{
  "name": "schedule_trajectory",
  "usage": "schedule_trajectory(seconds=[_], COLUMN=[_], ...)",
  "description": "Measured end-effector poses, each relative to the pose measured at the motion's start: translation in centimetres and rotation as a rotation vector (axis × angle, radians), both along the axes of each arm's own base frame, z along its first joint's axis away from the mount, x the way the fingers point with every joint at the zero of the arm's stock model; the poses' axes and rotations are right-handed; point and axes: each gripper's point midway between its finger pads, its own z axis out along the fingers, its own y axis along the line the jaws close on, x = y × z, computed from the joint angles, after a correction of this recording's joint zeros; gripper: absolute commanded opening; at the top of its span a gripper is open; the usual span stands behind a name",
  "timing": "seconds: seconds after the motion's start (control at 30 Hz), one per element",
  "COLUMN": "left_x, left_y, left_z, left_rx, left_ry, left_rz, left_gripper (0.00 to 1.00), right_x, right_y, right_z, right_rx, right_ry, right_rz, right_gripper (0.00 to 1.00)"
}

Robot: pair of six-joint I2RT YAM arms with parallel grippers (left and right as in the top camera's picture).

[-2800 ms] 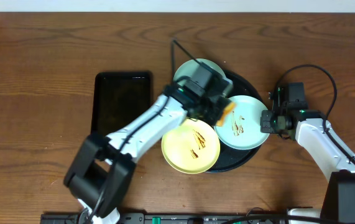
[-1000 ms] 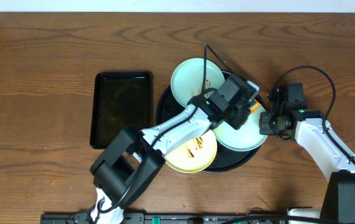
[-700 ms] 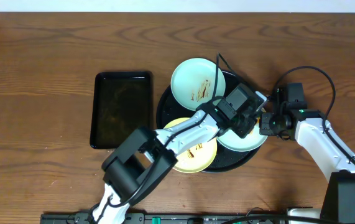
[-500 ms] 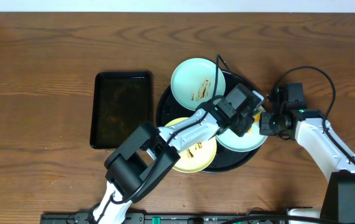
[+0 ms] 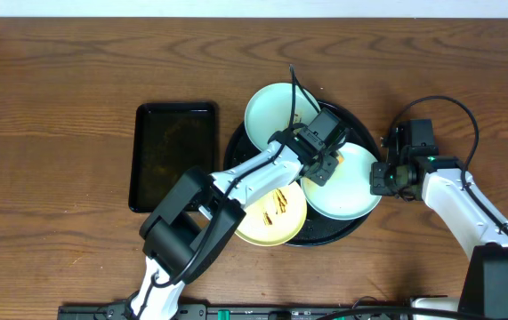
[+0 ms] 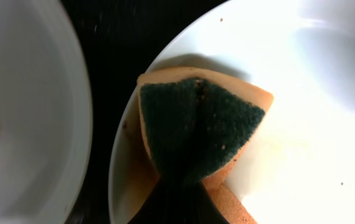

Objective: Clean dirty plates on tray and stack at the side
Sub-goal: 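Wipe the right light-blue plate with the sponge in the left gripper, then move the sponge back above the black tray with the left gripper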

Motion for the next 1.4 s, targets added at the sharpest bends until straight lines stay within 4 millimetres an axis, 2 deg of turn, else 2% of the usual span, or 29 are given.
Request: schedule_trajectory(seconds=[0.13,0.23,0.37,0.47,0.53,0.6,0.77,0.9,1.03,1.1,1.2,1.27,1.33,1.4], left_x=[0.6,1.3,3.0,3.6,3.2,2.5,0.8,0.7,2.0,2.7,3.5,3.8,3.9,3.9], left_y=[0.7,1.2,1.9,2.7,3.3,4.1,6.5,9.3,12.7,14.9,18.0,20.1,22.2,23.8], left_z=[0.5,1.8,5.7,8.7,9.8,10.0,8.8,9.6,12.7,14.5,16.2,16.7,16.7,16.4], left_rx=[0.019,0.017,-0.023,-0.046,-0.041,-0.016,0.075,0.105,0.072,0.052,0.04,0.045,0.059,0.076], left_ry=[-0.03,-0.077,-0.172,-0.223,-0.227,-0.208,-0.123,-0.093,-0.128,-0.154,-0.177,-0.177,-0.162,-0.141], left_rz=[0.021,0.043,0.086,0.11,0.116,0.116,0.123,0.17,0.258,0.315,0.397,0.447,0.495,0.533], left_gripper=[0.08,0.08,0.08,0.08,0.08,0.08,0.08,0.08,0.08,0.07,0.08,0.07,0.08,0.08], right_x=[0.0,0.0,0.0,0.0,0.0,-0.2,-0.2,-0.1,-0.2,-0.3,-0.3,-0.3,-0.3,-0.2], right_y=[0.0,0.0,0.0,0.0,0.0,-0.2,-0.4,0.2,0.9,1.0,1.1,1.0,0.9,0.8], right_z=[0.0,0.0,0.0,0.0,0.0,-0.1,-0.1,0.0,0.0,0.0,0.0,0.0,0.0,0.0], right_rx=[0.001,0.002,0.001,0.001,0.001,-0.009,-0.024,0.014,0.049,0.059,0.068,0.07,0.071,0.071], right_ry=[0.0,0.001,0.001,0.002,0.002,0.009,0.008,0.001,0.008,0.012,0.014,0.016,0.016,0.016], right_rz=[0.0,0.0,0.0,0.0,-0.001,-0.004,-0.003,0.008,0.016,0.011,-0.007,-0.031,-0.05,-0.072], right_gripper=[0.01,0.01,0.01,0.02,0.11,0.2,0.3,0.28,0.23,0.22,0.16,0.13,0.05,0.01])
